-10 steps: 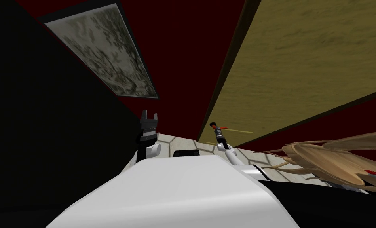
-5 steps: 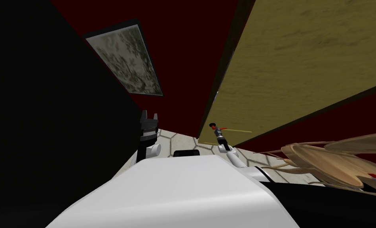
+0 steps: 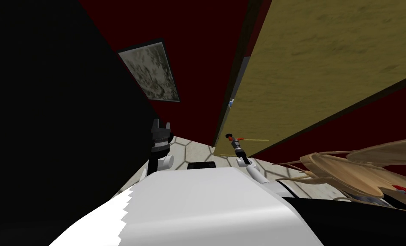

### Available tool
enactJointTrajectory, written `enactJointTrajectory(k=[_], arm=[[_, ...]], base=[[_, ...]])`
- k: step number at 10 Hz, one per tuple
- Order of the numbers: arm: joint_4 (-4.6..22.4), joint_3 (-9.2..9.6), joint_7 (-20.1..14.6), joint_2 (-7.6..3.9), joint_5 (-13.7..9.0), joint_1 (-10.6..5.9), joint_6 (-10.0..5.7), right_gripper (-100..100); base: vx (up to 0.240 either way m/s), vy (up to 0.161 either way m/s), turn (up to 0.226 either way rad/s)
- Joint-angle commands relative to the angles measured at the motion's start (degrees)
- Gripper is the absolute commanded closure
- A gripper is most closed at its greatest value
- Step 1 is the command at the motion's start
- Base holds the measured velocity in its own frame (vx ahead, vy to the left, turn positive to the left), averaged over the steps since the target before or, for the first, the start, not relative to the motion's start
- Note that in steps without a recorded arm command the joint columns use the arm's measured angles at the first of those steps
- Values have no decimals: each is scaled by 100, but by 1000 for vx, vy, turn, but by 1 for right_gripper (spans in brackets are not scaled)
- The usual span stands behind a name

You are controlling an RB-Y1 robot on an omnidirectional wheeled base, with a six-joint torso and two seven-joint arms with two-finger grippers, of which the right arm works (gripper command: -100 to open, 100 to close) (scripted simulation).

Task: Pull the door open

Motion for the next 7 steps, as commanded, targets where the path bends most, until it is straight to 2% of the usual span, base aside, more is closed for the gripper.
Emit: enactJointTrajectory(k=[1, 3, 6, 7], arm=[[-30, 98, -107, -111, 17, 108, -153, 100], [-55, 178, -196, -203, 31, 197, -279, 100], [-118, 380, -418, -432, 66, 420, -595, 100], [-125, 405, -445, -460, 70, 448, -633, 100]], base=[[-141, -42, 147], [-200, -68, 113], [-210, -66, 125], [-176, -72, 102]])
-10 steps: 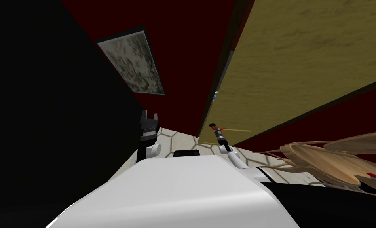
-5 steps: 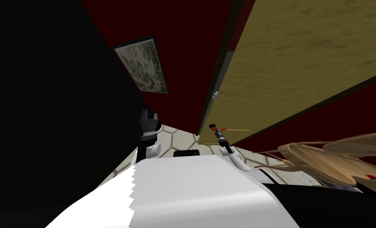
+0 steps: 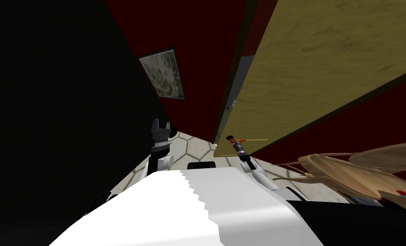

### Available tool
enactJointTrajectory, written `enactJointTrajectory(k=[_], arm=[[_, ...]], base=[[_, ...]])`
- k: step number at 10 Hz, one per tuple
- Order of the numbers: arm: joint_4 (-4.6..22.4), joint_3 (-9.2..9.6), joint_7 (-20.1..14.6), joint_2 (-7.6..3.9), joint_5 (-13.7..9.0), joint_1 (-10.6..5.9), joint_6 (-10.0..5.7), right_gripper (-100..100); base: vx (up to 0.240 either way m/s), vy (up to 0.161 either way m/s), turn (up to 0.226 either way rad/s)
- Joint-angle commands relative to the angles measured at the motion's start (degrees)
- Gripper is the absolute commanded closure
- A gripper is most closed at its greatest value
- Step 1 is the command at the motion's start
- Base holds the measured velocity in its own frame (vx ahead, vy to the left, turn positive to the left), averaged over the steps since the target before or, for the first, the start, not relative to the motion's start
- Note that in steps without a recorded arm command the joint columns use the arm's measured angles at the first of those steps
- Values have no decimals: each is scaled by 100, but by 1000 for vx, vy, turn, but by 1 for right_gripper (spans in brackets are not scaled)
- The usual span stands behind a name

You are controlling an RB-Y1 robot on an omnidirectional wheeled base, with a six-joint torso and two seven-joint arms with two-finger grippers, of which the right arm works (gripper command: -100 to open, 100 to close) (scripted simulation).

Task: Pull the door open

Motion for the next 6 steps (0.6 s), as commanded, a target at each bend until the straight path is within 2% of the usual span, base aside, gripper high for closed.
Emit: enactJointTrajectory(k=[1, 2, 3, 4, 6], arm=[[-6, 74, -92, -107, 14, 84, -174, 100], [-14, 102, -123, -138, 18, 115, -217, 100], [-90, 94, -94, -102, 16, 133, -120, 100], [-32, 166, -167, -176, 9, 221, -305, 100], [6, 206, -208, -233, 1, 274, -433, 100]], base=[[-187, -87, 94], [-187, -63, 86], [-78, -18, 16], [-184, -46, 206], [-202, -96, 169]])
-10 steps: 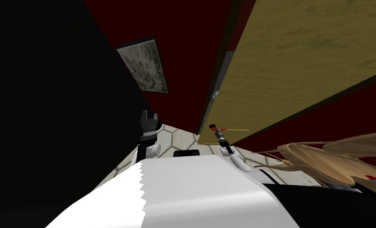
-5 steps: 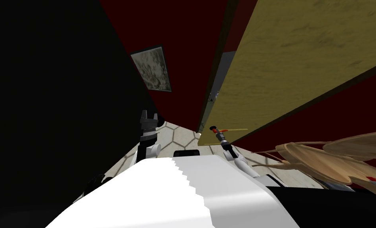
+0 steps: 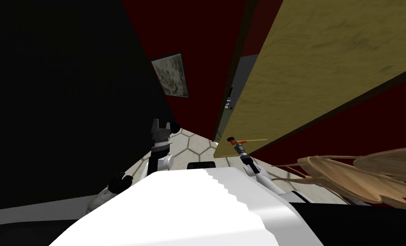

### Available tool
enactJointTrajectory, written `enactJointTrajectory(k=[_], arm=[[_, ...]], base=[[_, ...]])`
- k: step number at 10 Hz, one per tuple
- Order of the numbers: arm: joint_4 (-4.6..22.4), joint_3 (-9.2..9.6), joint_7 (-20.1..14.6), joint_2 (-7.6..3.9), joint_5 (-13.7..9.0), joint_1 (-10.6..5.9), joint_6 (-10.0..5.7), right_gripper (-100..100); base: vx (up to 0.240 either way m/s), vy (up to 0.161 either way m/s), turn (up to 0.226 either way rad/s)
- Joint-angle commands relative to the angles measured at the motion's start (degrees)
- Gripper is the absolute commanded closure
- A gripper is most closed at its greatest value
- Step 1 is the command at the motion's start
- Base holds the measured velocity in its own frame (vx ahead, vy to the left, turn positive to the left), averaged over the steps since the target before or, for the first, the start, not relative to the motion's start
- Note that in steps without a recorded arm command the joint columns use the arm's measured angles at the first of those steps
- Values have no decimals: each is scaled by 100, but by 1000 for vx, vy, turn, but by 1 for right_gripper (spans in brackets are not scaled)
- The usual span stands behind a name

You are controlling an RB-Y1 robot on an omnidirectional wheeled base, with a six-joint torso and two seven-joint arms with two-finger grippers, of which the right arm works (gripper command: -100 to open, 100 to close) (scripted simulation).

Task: Pull the door open

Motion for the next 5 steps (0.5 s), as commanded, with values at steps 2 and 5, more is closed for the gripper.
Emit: enactJointTrajectory(k=[2, 5], arm=[[95, 86, -79, -108, -8, 98, -271, 100], [169, 165, -160, -221, -24, 201, -522, 100]], base=[[-197, -77, 175], [-214, -75, 149]])
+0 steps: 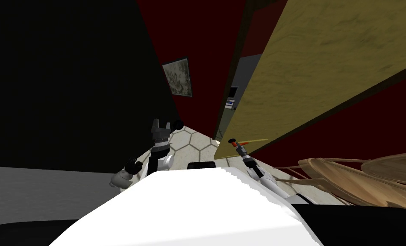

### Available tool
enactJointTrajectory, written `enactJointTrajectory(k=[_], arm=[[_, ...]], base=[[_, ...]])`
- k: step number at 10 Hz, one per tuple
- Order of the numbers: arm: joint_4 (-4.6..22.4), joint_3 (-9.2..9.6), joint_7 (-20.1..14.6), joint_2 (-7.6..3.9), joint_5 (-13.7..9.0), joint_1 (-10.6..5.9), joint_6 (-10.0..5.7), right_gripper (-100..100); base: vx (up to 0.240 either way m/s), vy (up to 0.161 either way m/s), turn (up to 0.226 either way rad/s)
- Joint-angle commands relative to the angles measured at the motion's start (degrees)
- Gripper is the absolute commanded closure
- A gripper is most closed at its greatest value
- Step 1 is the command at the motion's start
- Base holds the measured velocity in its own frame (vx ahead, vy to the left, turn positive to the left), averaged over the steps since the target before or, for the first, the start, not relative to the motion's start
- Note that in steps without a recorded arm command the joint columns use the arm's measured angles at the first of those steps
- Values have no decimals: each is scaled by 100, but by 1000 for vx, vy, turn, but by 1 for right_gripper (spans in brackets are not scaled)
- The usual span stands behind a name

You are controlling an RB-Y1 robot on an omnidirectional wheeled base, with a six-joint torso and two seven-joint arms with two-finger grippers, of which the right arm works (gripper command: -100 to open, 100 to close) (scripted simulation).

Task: Pull the door open

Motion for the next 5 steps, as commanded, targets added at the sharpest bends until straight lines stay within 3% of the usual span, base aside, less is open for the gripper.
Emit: enactJointTrajectory(k=[1, 2, 3, 5], arm=[[16, 37, -36, -64, -9, 64, -131, 100], [8, 29, -26, -34, -3, 36, -61, 100], [82, 76, -60, -68, -20, 93, -206, 100], [140, 104, -82, -104, -37, 133, -327, 100]], base=[[-197, -80, 134], [-90, -38, 29], [-136, -60, 191], [-166, -71, 166]])
